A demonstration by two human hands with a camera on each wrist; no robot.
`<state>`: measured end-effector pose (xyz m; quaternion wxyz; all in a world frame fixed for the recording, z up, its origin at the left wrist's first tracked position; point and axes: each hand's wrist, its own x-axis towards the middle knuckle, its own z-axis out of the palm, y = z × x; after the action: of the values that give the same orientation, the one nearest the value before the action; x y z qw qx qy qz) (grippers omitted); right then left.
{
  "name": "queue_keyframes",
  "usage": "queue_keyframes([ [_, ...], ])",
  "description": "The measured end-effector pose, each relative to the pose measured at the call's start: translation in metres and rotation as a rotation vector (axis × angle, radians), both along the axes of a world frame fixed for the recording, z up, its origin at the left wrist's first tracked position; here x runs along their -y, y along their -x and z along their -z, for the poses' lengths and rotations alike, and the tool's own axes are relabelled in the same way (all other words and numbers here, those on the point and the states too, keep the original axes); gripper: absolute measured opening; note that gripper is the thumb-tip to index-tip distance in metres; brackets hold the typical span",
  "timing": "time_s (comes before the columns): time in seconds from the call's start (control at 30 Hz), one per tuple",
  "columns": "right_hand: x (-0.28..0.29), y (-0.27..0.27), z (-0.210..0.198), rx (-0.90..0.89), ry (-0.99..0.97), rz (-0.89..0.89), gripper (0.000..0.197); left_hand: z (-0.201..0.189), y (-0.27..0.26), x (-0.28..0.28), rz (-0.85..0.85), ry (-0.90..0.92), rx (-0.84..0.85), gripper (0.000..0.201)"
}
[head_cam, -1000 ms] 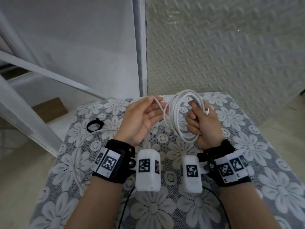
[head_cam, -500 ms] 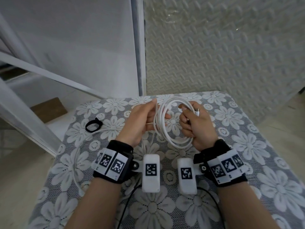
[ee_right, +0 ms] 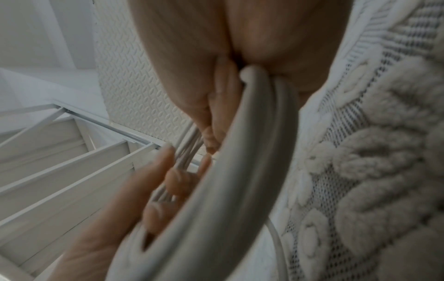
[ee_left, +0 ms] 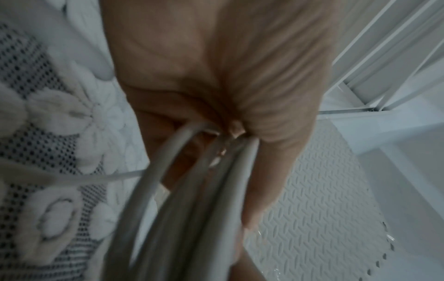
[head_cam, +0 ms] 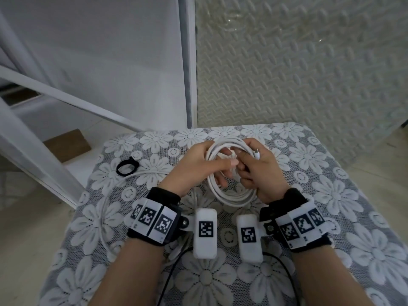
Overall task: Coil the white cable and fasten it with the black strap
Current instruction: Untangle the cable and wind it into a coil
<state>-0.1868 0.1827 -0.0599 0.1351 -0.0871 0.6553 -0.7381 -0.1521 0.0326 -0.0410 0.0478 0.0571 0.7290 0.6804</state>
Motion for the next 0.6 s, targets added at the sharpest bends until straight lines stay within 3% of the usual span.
queue_keyframes([
  [0.17, 0.0012, 0.0008, 0.0000, 0.006, 0.050, 0.032, 0.010, 0.0029, 0.0023, 0.0000, -0.082, -0.023, -0.010, 0.025],
  [0.3, -0.0007, 0.0022, 0.0009, 0.046, 0.120, 0.073, 0.012, 0.0013, 0.0022, -0.0012, -0.172, -0.154, 0.019, 0.035],
  [0.5, -0.0004, 0.0010, 0.0003, 0.031, 0.070, 0.046, 0.013, 0.0012, 0.0006, 0.0017, -0.075, -0.149, 0.062, 0.047],
  [0.6, 0.0008, 0.0011, 0.0011, 0.006, 0.047, 0.032, 0.012, 0.0011, 0.0013, 0.0028, -0.046, -0.131, 0.052, 0.043],
])
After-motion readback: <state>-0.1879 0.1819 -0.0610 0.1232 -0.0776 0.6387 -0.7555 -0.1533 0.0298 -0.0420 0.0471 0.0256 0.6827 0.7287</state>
